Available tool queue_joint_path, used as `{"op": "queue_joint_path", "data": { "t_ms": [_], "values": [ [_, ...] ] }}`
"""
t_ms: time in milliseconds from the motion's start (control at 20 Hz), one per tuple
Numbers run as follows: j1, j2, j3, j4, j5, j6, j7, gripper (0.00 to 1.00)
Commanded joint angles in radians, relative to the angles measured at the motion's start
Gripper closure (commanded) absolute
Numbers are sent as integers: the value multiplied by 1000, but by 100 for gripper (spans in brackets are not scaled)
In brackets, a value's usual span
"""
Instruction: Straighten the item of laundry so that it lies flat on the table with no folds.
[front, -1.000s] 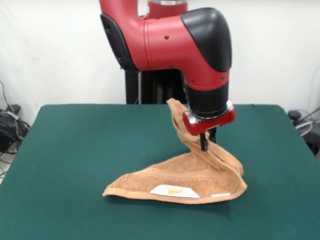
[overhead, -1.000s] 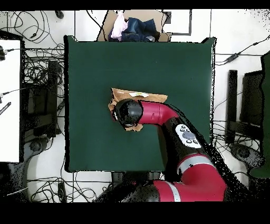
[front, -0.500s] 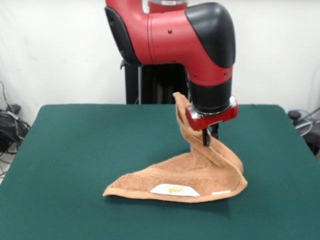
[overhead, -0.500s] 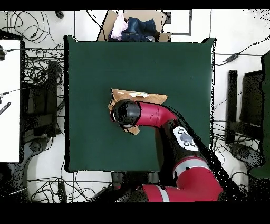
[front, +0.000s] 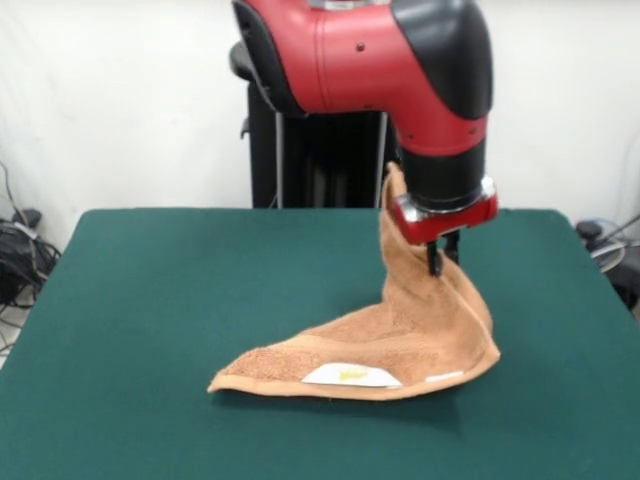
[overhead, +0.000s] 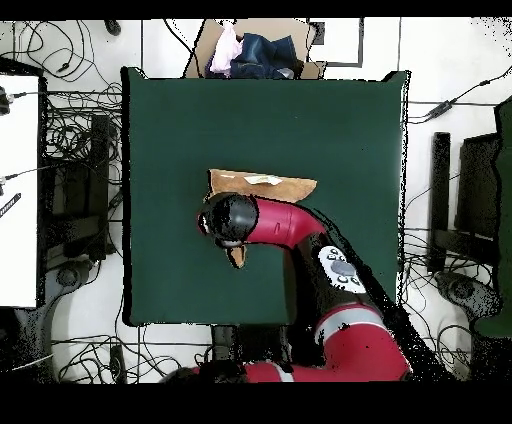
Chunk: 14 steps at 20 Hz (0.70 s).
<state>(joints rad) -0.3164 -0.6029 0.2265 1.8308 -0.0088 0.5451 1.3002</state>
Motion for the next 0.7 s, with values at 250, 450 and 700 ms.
{"op": "queue_joint_path", "data": {
  "t_ms": [250, 450, 700],
  "values": [
    [101, -36, -46, 148, 142, -39, 372, 100],
    [118, -17, -56, 146, 162, -71, 377, 100],
    [114, -6, -35, 177, 169, -163, 371, 0]
  ]
}}
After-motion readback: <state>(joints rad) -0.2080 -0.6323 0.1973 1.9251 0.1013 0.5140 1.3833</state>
